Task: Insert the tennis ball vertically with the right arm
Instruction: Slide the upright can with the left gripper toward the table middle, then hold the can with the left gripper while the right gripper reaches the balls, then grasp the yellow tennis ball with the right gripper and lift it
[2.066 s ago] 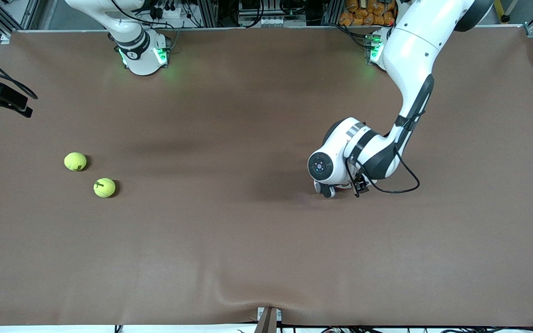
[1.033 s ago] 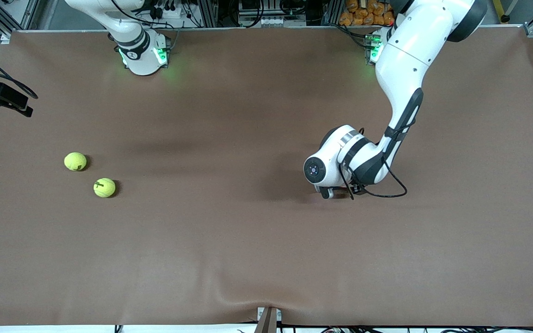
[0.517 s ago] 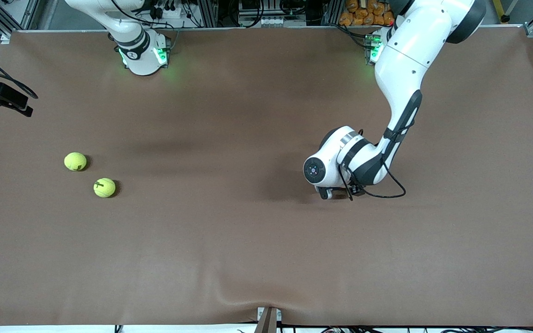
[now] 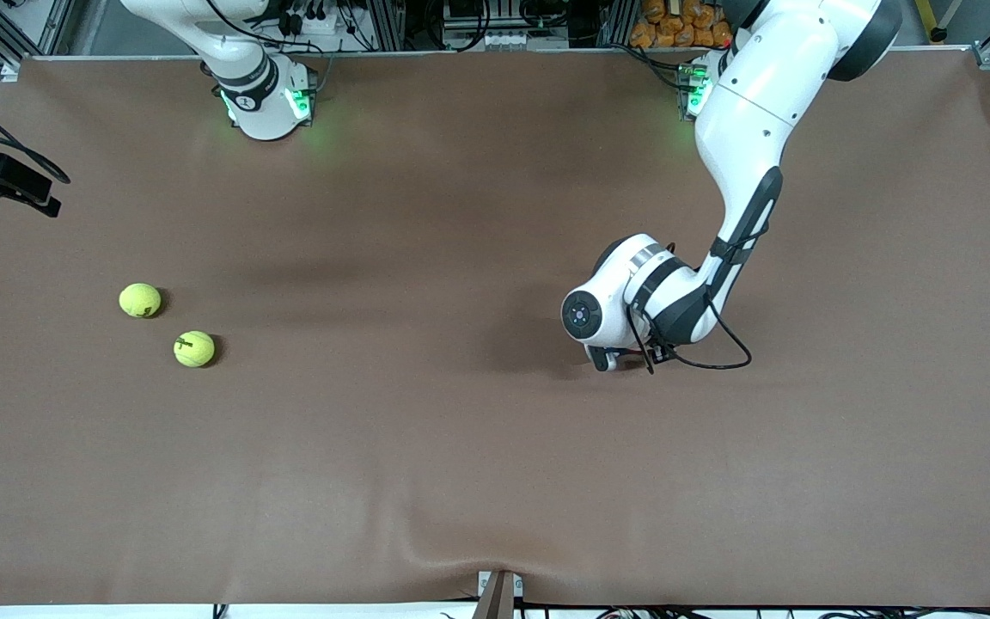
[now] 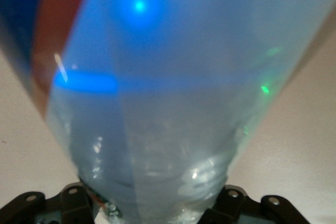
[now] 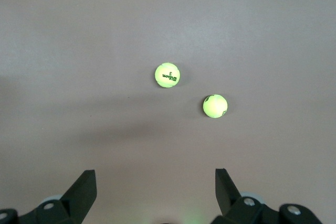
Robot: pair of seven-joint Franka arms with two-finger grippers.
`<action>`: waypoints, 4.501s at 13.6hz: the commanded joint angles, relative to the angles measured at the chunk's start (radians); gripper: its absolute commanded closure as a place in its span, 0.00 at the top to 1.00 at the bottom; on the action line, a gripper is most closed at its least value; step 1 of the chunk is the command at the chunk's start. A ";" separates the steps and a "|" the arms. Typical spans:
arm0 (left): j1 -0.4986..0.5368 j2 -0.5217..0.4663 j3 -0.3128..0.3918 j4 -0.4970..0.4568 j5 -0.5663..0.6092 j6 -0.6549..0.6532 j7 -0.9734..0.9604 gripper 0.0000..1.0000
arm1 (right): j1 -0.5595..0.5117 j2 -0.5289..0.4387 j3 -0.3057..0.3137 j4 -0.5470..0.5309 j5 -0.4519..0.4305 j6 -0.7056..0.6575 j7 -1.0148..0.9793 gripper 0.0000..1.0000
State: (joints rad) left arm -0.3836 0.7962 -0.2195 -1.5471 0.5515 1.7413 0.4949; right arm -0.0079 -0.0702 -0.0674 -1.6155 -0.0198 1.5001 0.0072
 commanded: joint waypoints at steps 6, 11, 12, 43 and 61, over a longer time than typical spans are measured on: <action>-0.026 -0.009 -0.004 0.036 -0.008 0.011 -0.015 0.77 | -0.032 -0.016 0.003 -0.009 0.041 -0.017 -0.012 1.00; -0.023 -0.028 -0.084 0.149 -0.108 0.011 -0.016 0.77 | -0.029 -0.016 0.005 -0.007 0.041 -0.015 -0.012 1.00; -0.023 -0.028 -0.096 0.177 -0.114 0.018 -0.018 0.77 | -0.029 -0.014 0.003 -0.006 0.041 -0.015 -0.012 1.00; -0.152 0.167 -0.026 0.032 -0.032 1.544 -0.768 0.81 | -0.058 0.501 0.006 -0.345 0.093 0.716 -0.085 1.00; -0.080 0.279 0.003 0.025 0.159 1.764 -0.766 0.82 | -0.054 0.511 0.005 -0.376 0.038 0.797 -0.138 0.09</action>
State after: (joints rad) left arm -0.4788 1.0650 -0.2157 -1.5225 0.6847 3.5004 -0.2600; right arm -0.0542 0.4773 -0.0643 -2.0088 0.0350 2.3581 -0.1205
